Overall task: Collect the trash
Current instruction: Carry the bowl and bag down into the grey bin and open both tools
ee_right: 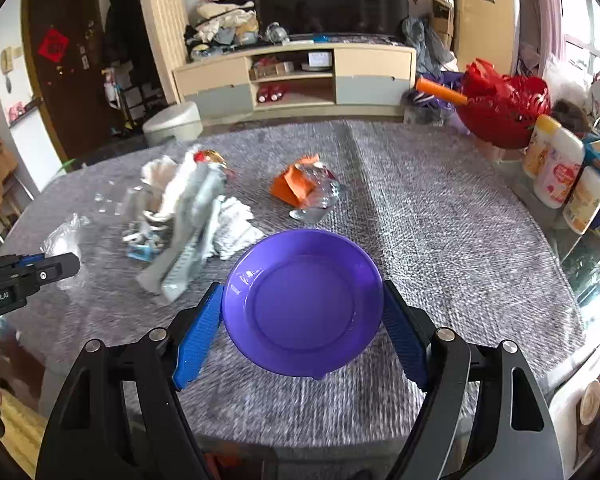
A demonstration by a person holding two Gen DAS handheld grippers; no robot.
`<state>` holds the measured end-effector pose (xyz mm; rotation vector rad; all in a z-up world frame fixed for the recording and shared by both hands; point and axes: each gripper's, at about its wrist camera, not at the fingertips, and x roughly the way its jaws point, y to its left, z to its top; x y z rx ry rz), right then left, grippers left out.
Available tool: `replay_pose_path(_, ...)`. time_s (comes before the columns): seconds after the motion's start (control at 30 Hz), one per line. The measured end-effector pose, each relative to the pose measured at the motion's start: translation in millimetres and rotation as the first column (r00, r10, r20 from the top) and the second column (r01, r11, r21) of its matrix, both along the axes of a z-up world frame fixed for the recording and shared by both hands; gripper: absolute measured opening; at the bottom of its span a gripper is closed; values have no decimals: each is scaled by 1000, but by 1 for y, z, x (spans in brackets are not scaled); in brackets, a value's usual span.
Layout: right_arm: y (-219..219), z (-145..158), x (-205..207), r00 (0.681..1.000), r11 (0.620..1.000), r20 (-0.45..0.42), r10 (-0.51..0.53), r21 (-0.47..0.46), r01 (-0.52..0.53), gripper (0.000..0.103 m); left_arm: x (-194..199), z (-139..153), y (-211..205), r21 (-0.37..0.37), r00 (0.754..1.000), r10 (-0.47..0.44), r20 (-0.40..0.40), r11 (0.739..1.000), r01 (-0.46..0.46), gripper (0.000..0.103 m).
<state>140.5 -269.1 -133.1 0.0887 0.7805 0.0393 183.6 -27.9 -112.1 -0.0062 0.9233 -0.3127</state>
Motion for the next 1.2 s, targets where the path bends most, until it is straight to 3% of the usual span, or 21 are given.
replay_pose_path(0.23,15,29,-41,999,999,31,36,0,-36,78,-58,28,5,2,998,-10,62,1000,10,26)
replay_pose_path(0.37,25,30,-66,997,996,19,80,27,-81,78,-93,29,8,-6,997,-23,73,1000,23,26)
replay_pose_path(0.53,39,13,-96,992,991,-32,125,51,-123,78,-135,2,16,13,1000,-28,12,1000,28,26)
replay_pose_path(0.87,70,-33,-126,964,975,-171,205,118,-186,78,-177,-57,19,25,992,-29,-120,999,32,26)
replay_pose_path(1.2,78,-120,-125,901,974,-386,196,183,-134,78,-186,-146,7,15,937,-47,-345,998,55,26)
